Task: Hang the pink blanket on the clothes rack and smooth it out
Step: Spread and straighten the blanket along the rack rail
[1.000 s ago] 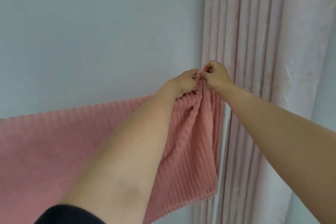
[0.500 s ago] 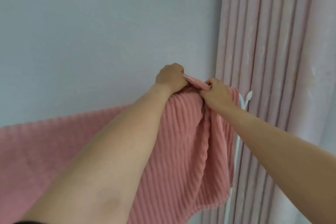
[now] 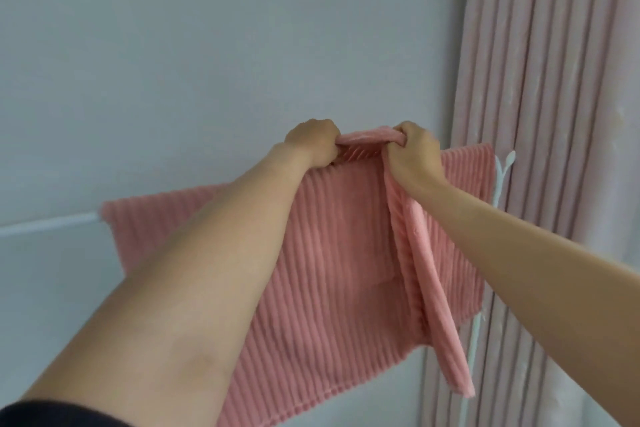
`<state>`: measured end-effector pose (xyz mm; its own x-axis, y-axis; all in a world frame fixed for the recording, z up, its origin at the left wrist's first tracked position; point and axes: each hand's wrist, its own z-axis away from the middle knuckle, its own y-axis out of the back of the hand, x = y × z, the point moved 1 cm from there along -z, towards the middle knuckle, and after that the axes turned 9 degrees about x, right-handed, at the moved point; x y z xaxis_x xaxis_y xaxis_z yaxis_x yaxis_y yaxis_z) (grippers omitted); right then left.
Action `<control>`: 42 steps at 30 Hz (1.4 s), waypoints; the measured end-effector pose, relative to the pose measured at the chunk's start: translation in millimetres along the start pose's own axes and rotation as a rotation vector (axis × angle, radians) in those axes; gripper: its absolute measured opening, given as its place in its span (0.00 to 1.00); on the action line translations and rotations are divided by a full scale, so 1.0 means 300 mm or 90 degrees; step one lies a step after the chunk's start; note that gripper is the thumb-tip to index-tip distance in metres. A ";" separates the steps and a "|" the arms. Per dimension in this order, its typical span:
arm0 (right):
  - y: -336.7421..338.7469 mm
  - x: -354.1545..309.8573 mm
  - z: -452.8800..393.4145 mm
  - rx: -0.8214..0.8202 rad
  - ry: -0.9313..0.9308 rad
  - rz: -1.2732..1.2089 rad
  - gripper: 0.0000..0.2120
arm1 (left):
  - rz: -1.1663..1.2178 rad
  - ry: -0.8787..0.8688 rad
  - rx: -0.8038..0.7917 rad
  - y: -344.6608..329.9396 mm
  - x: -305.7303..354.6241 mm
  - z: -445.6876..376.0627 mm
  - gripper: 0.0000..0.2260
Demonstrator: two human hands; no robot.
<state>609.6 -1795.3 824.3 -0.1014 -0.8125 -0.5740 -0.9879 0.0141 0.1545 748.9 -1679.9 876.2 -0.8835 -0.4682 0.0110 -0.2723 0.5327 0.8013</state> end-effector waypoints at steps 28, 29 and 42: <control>-0.294 -0.670 0.447 -0.025 0.004 0.085 0.09 | -0.116 -0.005 -0.086 0.363 -0.750 0.470 0.09; -0.310 -0.689 0.464 -0.029 0.025 0.090 0.09 | -0.138 0.006 -0.110 0.361 -0.753 0.477 0.09; -0.410 -0.860 0.576 -0.059 0.008 0.143 0.11 | 0.210 0.167 0.189 0.522 -0.965 0.538 0.12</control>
<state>737.0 -1486.9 814.4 -0.3156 -0.8020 -0.5071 -0.9256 0.1426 0.3507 900.4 -1347.2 901.9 -0.8254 -0.3832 0.4145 -0.1258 0.8407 0.5267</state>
